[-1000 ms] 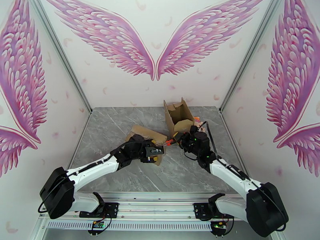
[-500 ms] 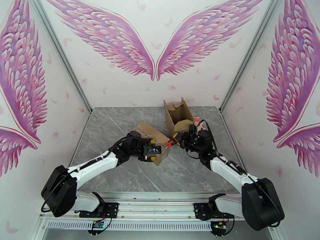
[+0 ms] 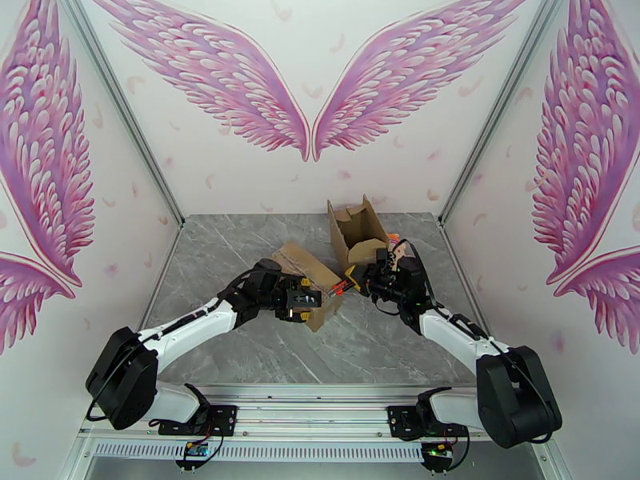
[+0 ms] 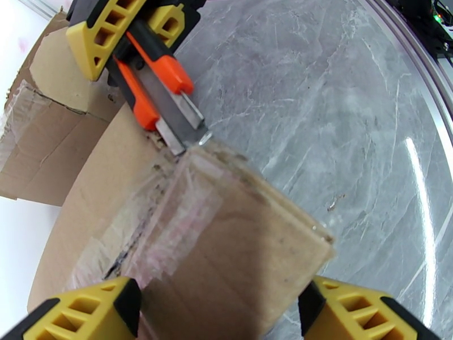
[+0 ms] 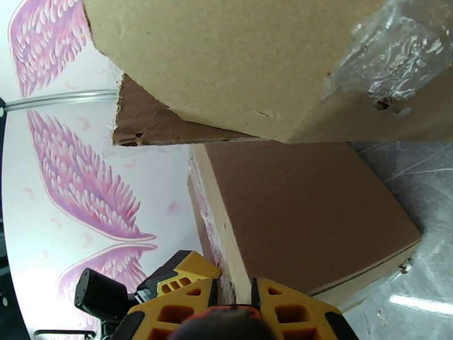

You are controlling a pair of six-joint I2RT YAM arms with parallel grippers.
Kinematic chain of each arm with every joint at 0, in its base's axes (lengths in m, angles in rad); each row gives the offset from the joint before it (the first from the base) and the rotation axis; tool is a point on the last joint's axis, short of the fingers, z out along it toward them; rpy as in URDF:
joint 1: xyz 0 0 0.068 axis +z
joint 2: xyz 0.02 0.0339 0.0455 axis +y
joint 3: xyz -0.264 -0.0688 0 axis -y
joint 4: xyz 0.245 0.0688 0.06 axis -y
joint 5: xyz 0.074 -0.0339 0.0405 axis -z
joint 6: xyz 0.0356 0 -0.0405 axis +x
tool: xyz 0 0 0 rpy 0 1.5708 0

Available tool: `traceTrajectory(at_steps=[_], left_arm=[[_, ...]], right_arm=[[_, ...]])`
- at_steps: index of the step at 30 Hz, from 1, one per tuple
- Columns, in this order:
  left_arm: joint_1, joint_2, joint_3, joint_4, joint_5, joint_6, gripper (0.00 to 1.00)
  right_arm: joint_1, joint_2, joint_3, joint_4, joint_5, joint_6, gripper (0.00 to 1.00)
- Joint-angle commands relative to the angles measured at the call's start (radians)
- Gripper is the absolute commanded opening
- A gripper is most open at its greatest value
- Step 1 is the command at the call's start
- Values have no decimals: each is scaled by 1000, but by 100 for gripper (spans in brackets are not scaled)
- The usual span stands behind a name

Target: Unpack the express box

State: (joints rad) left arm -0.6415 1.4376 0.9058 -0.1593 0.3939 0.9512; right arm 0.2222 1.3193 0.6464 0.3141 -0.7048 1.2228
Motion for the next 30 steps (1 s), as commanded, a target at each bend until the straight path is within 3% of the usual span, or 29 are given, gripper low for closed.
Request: traceTrajectory(at_steps=[1,17,23,30], left_arm=[[48,47,12,-21,-169,-12,77],[101,95,32,6,-181,20,77],[100,119,50,7,-193,33,77],[38,74,44,32,-212,3,78]], right_arm=[[16,-5,-19,-67,-225,99,0],[-9,6,144,-521,-400,-322,0],[-23,18,146,-520,-422,-320,0],[-39,-34,72,-319,-291,-68,0]])
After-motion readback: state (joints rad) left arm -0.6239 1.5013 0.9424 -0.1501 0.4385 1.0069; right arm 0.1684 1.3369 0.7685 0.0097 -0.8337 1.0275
